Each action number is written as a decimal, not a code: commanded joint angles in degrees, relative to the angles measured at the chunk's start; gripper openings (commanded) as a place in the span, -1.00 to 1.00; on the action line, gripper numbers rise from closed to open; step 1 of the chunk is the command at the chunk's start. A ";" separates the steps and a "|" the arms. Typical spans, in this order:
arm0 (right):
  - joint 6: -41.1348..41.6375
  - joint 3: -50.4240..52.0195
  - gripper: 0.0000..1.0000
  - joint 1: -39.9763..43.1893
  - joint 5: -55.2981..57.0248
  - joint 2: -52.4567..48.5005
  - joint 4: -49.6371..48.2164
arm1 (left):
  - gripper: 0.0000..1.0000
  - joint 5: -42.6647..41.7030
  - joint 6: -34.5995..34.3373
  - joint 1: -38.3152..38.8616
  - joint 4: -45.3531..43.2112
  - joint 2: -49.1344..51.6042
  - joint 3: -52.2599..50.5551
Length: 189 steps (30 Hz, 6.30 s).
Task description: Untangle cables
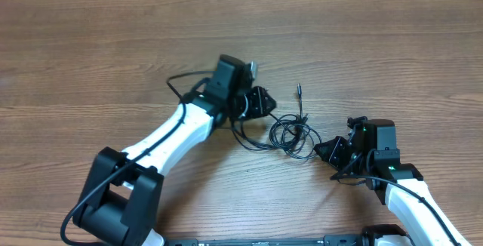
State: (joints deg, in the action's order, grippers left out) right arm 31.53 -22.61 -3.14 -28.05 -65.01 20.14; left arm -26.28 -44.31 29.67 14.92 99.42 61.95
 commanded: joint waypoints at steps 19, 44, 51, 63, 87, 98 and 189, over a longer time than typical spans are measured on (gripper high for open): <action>0.22 -1.36 -0.93 -0.11 0.00 0.04 -0.17 | -0.08 13.07 -25.18 5.75 2.82 3.28 0.79; 0.22 -1.36 -0.92 -0.11 1.05 0.04 0.57 | -0.92 -4.33 -10.75 -11.19 -8.28 -12.70 2.29; 0.20 -1.36 -0.92 -0.11 1.51 0.04 0.39 | -0.92 -9.88 -10.73 -24.39 -5.88 -18.82 2.29; 0.26 -1.36 -0.92 -0.11 1.01 0.04 0.37 | 0.50 -5.31 4.50 -21.53 13.46 -12.59 2.27; 0.22 -1.36 -0.92 -0.11 1.03 0.04 0.13 | 0.31 -4.63 21.55 2.05 -3.28 7.87 2.27; 0.17 -1.36 -0.93 -0.11 1.11 0.04 0.11 | 0.07 -4.20 21.57 7.96 -11.23 12.66 2.27; 42.18 -2.71 -0.54 -9.46 -20.61 0.04 -31.65 | -0.92 -32.26 -20.63 1.11 -43.91 -5.05 2.82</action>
State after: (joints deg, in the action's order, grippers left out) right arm 73.65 -23.90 -11.86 -49.06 -65.06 -11.11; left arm -59.13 -64.18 30.41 -28.56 95.26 63.81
